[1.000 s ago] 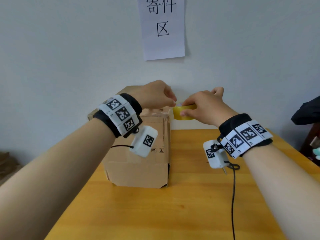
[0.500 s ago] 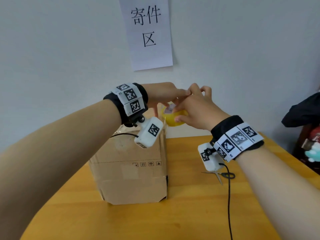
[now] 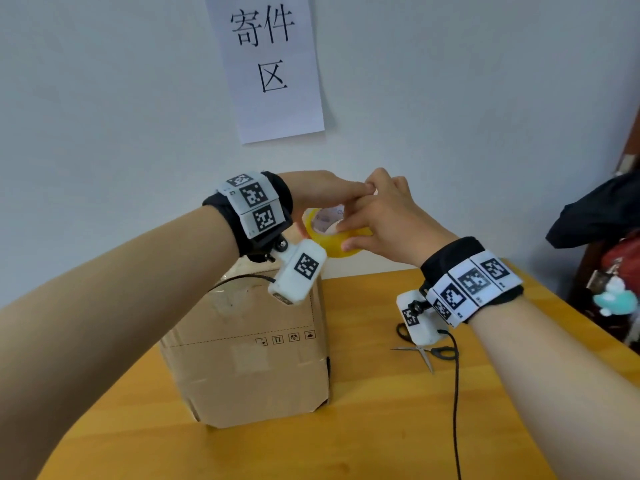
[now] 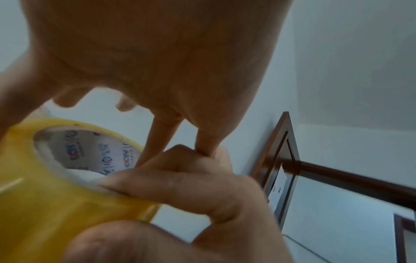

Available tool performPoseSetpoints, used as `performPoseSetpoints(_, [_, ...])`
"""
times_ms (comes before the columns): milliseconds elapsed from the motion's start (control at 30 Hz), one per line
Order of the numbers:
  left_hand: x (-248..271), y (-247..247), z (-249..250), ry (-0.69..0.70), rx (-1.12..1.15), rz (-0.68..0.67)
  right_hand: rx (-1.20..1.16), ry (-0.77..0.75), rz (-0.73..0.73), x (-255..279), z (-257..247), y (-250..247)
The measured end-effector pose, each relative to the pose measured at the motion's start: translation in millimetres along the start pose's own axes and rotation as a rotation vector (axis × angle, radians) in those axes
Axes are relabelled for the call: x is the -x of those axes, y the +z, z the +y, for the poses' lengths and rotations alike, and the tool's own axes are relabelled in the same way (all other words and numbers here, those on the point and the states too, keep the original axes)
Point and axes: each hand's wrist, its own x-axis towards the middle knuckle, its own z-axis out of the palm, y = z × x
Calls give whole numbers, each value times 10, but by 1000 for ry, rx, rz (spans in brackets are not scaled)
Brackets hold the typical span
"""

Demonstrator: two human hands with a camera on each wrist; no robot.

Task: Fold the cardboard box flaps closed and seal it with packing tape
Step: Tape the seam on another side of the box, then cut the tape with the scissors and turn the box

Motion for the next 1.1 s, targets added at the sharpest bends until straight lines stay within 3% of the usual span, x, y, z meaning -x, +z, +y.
performPoseSetpoints(133, [-18, 29, -52, -16, -19, -80, -116, 49, 41, -9, 17, -64])
performPoseSetpoints(367, [-3, -4, -117, 71, 97, -216, -292, -36, 178, -65, 23, 45])
performPoseSetpoints(467, [-50, -73, -180, 78, 148, -228, -247, -98, 238, 14, 16, 54])
performPoseSetpoints(600, [-100, -123, -256, 114, 197, -268, -281, 8, 311, 49, 35, 59])
performPoseSetpoints(667, [-139, -117, -295, 132, 179, -259, -312, 65, 328, 52, 43, 76])
performPoseSetpoints(900, [-190, -1, -330, 188, 77, -174, -439, -1, 436, 65, 167, 182])
performPoseSetpoints(1100, [-241, 106, -323, 181, 65, -162, -597, 209, 396, 238, 335, 455])
